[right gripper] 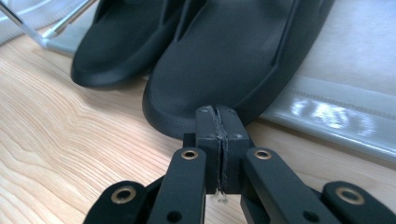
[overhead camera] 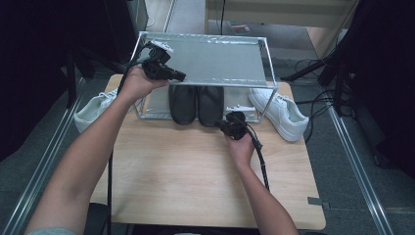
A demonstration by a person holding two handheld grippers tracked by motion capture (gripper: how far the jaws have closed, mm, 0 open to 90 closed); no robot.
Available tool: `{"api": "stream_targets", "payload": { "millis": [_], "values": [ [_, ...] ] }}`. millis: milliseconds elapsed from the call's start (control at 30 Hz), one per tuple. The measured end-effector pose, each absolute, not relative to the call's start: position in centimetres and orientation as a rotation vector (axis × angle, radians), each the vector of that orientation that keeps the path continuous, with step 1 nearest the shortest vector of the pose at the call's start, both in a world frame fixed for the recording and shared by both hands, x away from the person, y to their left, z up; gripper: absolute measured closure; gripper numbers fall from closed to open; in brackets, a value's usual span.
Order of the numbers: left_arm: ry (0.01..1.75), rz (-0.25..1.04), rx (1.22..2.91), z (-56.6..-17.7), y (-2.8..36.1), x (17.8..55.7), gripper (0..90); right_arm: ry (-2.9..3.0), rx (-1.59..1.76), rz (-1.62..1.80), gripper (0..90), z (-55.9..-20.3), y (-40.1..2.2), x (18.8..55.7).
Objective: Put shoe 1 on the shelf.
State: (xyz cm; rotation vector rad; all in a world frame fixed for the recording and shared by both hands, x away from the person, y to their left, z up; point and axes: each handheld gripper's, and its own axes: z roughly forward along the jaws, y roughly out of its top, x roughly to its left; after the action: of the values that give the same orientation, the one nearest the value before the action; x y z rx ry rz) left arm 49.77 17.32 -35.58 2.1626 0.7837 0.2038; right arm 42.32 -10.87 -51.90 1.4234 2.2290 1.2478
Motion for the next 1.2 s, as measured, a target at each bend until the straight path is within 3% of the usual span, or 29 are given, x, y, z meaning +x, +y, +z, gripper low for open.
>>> {"api": "stream_targets", "payload": {
  "millis": [700, 867, 1200],
  "values": [
    [0.801, 0.202, 2.165, -35.4, 17.4, 49.9, 88.4, 2.237, 1.348, 1.292, 88.9, -50.6, -10.5, 42.1],
    [0.82, 0.173, 2.163, -34.5, 17.4, 49.5, 77.9, 2.262, 1.286, 1.297, 85.5, -50.0, -11.3, 41.0],
    [0.757, 0.193, 2.16, -33.4, 17.2, 45.7, 60.1, 2.36, 1.201, 1.423, 68.2, -49.1, -12.8, 38.8]
  ]
}}
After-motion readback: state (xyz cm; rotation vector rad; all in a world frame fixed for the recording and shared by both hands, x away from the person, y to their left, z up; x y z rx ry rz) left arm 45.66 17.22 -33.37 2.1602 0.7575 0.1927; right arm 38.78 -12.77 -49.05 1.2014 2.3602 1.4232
